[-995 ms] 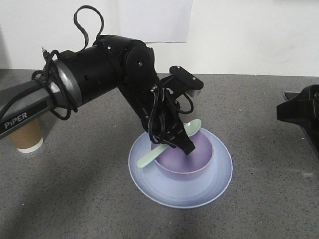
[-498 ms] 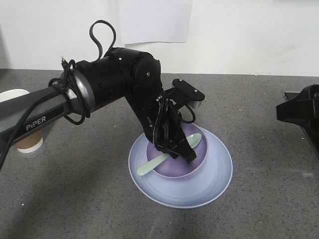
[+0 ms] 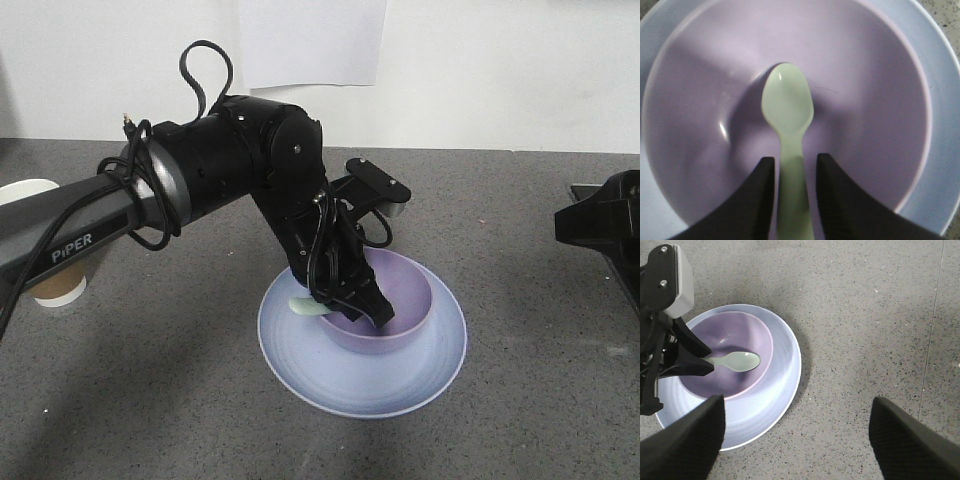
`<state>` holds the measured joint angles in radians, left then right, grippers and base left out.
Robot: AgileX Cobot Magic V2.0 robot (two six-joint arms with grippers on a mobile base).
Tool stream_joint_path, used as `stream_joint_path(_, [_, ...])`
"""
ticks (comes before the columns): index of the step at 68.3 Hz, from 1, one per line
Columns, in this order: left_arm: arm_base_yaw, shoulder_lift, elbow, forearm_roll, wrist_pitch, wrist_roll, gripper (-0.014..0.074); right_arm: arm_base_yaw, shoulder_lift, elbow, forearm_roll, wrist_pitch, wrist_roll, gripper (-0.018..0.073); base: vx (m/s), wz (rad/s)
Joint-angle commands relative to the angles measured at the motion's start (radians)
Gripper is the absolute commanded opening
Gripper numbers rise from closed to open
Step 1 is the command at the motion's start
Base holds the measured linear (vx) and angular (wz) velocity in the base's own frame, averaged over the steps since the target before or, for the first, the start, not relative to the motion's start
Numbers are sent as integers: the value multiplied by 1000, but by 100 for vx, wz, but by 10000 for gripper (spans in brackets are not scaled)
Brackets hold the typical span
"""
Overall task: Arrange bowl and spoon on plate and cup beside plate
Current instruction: 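Lower the spoon into the bowl and open the left gripper, then raise the left gripper and move it toward the paper cup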
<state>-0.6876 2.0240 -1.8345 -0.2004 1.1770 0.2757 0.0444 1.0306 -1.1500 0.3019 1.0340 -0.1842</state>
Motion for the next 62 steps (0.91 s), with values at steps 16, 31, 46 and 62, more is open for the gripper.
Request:
stream_joint_path(16, [-5, -63, -32, -23, -29, -2, 419, -8, -10, -24, 17, -44, -9, 577, 0, 0])
stream_joint_path(31, [2, -123, -32, -13, -91, -46, 448, -8, -10, -24, 17, -44, -7, 577, 0, 0])
stream_joint_path(46, [55, -234, -32, 73, -121, -163, 446, -8, -10, -24, 16, -39, -7, 577, 0, 0])
stream_joint_path(62, [213, -386, -32, 257, -43, -276, 446, -8, -10, -24, 15, -37, -7, 577, 0, 0])
